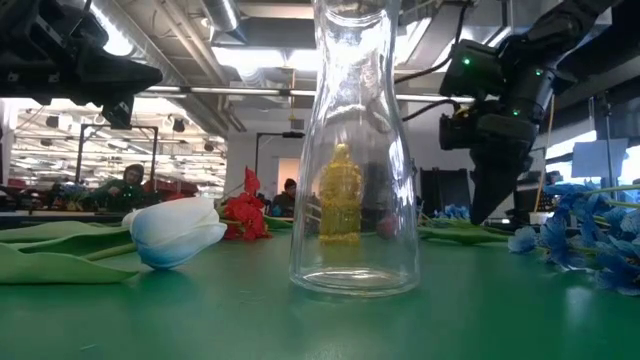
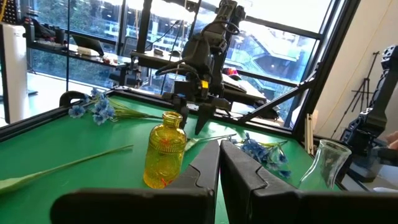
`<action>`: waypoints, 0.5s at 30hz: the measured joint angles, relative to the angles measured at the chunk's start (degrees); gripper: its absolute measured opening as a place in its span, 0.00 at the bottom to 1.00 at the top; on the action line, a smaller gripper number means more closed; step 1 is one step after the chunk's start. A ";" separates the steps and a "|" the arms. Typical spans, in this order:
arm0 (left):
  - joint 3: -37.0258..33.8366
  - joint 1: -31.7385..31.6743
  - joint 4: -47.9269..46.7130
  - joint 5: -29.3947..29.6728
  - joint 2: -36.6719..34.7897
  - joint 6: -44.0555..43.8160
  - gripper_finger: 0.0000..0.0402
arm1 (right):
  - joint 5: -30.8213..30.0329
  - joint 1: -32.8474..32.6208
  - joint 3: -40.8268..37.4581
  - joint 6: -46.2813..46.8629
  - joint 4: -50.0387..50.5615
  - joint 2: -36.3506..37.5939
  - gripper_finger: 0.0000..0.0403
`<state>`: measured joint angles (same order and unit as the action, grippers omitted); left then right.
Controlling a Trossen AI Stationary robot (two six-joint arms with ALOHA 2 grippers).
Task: Sort flowers into vase by color
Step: Put the bottom dark red flower into the yellow vase
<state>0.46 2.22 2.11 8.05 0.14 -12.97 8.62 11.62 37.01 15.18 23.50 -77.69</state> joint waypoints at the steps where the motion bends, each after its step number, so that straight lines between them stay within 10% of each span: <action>1: 0.01 0.02 0.00 0.00 0.00 0.02 0.02 | -0.19 0.00 0.00 0.00 0.13 -0.32 0.53; 15: -0.01 0.01 0.01 0.00 0.02 0.01 0.02 | -3.08 -0.07 -0.92 1.10 -1.92 -6.21 0.52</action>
<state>0.46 2.23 2.12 8.05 0.16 -12.96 5.54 11.55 36.10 16.27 21.58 -83.90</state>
